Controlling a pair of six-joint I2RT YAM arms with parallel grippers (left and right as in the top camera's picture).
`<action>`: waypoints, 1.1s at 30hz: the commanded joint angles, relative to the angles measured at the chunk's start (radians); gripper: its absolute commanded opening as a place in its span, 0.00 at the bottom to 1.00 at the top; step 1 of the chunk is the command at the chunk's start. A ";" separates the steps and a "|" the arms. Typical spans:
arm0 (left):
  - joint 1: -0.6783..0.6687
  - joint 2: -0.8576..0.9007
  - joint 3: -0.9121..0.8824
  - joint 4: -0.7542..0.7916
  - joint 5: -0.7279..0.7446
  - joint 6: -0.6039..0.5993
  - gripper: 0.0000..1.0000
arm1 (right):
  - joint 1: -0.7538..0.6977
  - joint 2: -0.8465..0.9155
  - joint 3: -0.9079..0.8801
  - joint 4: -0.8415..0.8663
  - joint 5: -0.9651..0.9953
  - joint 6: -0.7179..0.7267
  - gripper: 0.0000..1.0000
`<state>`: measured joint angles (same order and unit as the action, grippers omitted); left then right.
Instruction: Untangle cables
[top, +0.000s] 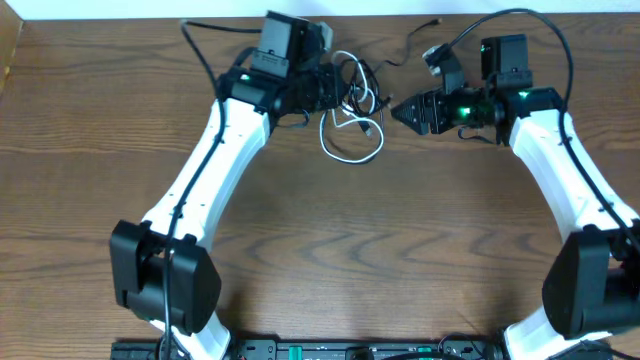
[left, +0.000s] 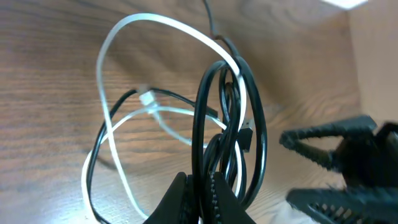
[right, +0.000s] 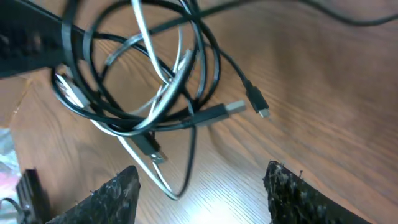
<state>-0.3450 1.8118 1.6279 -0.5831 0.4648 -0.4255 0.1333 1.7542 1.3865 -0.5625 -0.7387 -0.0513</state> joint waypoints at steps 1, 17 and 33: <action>0.002 -0.004 0.013 -0.011 -0.001 -0.093 0.08 | 0.031 0.002 0.007 0.018 -0.031 0.046 0.60; 0.002 -0.004 0.013 -0.067 0.202 -0.085 0.08 | 0.151 0.005 0.007 0.151 0.208 0.178 0.51; 0.002 -0.003 0.013 -0.093 0.280 -0.046 0.08 | 0.176 0.015 0.007 0.192 0.318 0.177 0.01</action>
<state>-0.3424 1.8122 1.6276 -0.6746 0.7063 -0.4965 0.3054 1.7603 1.3865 -0.3725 -0.4461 0.1261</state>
